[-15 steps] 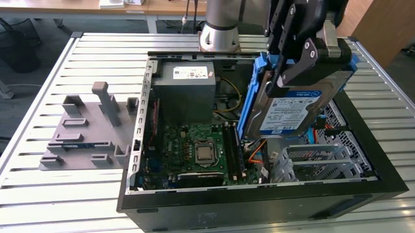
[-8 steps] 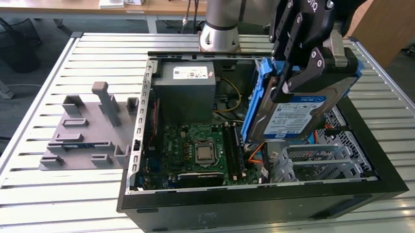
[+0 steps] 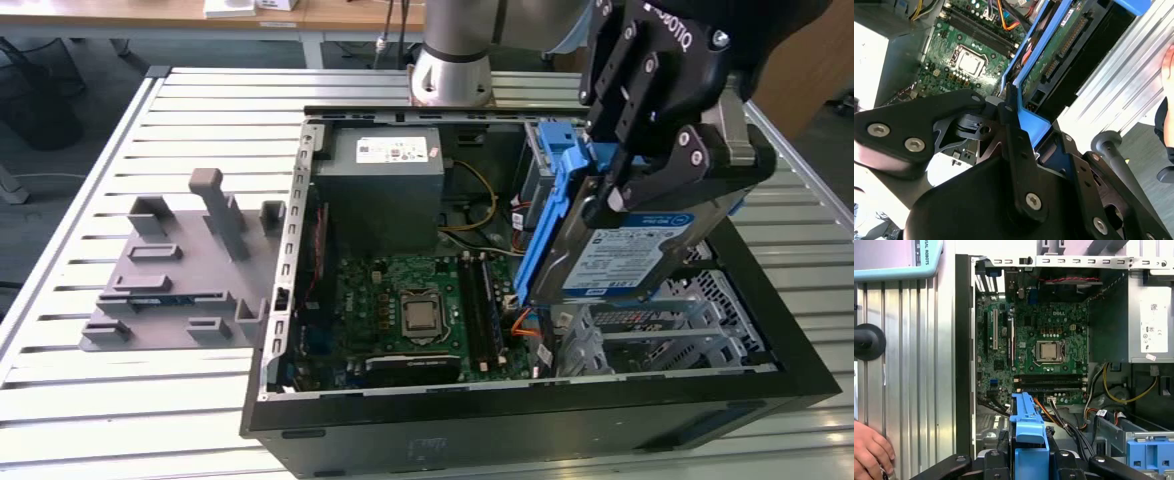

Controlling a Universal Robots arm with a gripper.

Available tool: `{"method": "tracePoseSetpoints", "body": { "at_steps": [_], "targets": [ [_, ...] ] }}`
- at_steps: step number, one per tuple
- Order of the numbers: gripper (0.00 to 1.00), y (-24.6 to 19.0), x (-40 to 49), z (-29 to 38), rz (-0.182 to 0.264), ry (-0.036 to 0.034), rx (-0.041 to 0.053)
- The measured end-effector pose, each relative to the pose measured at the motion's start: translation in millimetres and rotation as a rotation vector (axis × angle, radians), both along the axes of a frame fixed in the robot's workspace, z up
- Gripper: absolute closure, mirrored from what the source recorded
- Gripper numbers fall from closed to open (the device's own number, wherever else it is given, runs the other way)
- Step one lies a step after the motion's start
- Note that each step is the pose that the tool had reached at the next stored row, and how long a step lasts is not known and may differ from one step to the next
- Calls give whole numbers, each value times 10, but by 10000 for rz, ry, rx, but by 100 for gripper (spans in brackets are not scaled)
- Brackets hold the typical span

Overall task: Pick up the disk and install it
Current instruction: 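Insert the disk into the insertion slot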

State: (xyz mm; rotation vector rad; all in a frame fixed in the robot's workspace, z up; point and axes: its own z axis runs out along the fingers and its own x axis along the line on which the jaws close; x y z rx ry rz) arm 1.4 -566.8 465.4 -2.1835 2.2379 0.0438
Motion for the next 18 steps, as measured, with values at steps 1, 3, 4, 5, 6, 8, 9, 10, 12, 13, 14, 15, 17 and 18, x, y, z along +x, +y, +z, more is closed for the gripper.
{"method": "tracePoseSetpoints", "body": {
  "at_steps": [1,3,4,5,6,8,9,10,12,13,14,15,17,18],
  "targets": [
    [64,-1,26,-6,-1,0,-1],
    [64,-2,81,-18,0,0,1],
    [64,-3,104,-21,0,0,0],
    [64,-4,123,-23,0,0,0],
    [64,-6,137,-26,0,0,1],
    [64,-16,149,-29,0,0,2],
    [64,-24,154,-31,0,0,1],
    [64,-36,159,-33,0,0,1],
    [64,-55,169,-37,0,0,1],
    [64,-66,175,-39,0,0,1],
    [64,-76,183,-42,0,0,1],
    [64,-85,193,-45,0,0,0],
    [64,-94,223,-53,0,0,1],
    [64,-93,245,-56,-1,0,0]
  ]
}}
